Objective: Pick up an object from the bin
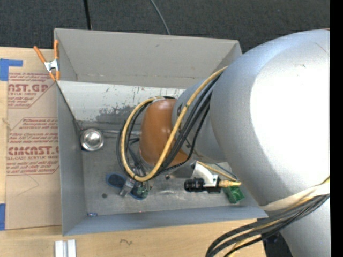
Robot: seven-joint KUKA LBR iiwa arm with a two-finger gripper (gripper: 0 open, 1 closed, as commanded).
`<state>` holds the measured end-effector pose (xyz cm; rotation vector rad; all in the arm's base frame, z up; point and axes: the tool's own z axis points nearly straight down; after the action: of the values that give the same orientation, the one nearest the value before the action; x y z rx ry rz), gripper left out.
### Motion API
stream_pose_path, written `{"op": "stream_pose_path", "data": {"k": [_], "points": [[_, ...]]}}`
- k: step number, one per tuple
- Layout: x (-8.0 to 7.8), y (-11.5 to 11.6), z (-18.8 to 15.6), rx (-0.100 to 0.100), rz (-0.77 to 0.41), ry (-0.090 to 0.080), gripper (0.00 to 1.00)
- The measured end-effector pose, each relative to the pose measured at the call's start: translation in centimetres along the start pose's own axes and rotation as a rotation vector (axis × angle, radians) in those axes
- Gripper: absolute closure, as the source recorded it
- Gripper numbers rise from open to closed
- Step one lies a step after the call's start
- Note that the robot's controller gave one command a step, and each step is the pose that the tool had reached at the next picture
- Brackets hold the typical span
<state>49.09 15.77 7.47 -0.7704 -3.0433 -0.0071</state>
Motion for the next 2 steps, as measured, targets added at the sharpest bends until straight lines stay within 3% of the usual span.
{"op": "stream_pose_path", "data": {"k": [2], "points": [[0.1, 0.1, -3.7, 0.003, -0.002, -0.003, 1.0]]}}
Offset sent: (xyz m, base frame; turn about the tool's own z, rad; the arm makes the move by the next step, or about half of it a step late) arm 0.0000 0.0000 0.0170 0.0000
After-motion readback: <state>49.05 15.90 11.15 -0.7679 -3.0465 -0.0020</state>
